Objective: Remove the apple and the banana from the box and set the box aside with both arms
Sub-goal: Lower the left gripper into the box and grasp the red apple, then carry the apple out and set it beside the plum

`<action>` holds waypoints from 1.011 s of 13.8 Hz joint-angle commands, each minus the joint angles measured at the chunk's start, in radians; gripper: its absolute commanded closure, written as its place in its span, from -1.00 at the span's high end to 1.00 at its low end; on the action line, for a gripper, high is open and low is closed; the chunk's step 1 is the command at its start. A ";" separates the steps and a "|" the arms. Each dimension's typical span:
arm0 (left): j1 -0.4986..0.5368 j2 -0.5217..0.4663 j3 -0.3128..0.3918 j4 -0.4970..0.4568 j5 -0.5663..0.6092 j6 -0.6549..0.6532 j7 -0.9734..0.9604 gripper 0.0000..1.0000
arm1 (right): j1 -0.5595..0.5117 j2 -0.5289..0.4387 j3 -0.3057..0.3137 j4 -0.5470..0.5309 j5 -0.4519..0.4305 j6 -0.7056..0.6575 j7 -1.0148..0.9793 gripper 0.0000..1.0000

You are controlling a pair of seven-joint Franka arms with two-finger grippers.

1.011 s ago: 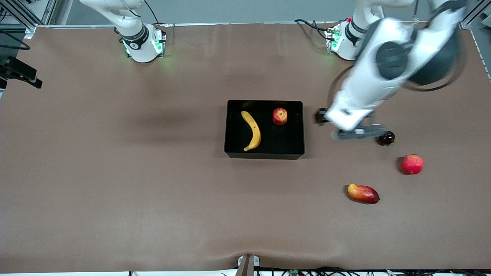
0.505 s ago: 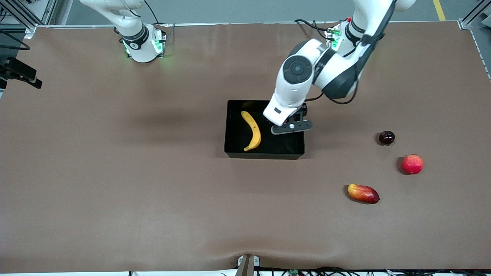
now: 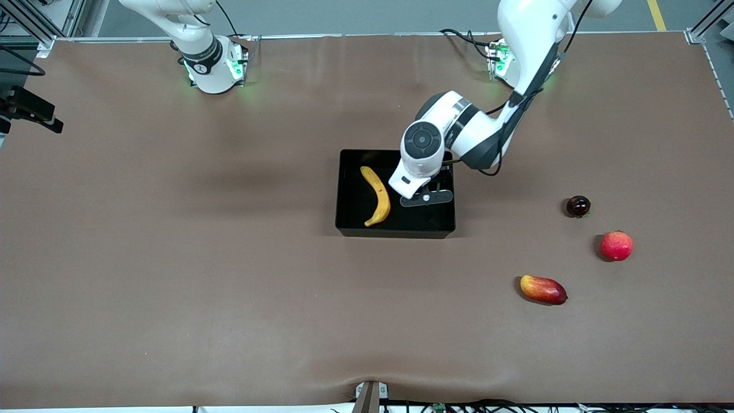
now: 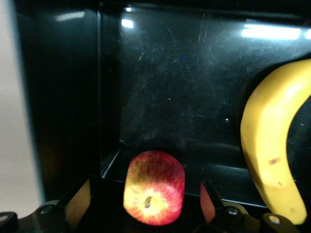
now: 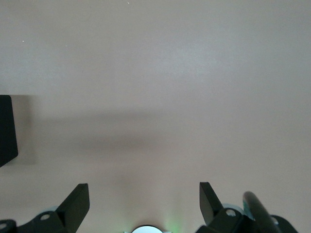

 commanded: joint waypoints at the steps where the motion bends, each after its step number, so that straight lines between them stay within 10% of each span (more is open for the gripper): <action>1: -0.025 0.048 0.003 0.000 0.023 0.026 -0.053 1.00 | -0.021 -0.001 0.014 0.001 0.007 0.003 0.004 1.00; 3: -0.029 0.051 0.003 -0.035 0.024 0.026 -0.050 0.98 | -0.021 -0.001 0.014 0.001 0.007 0.001 0.004 1.00; 4: -0.035 0.048 0.003 -0.055 0.024 0.026 -0.046 0.65 | -0.021 -0.001 0.014 0.001 0.007 0.001 0.004 1.00; 7: -0.045 0.042 0.003 -0.051 0.024 0.023 -0.055 -1.00 | -0.021 -0.001 0.014 0.001 0.007 0.000 0.004 1.00; 14: 0.026 -0.101 0.014 0.147 0.024 -0.251 -0.021 -1.00 | -0.021 -0.001 0.014 0.001 0.007 0.000 0.004 1.00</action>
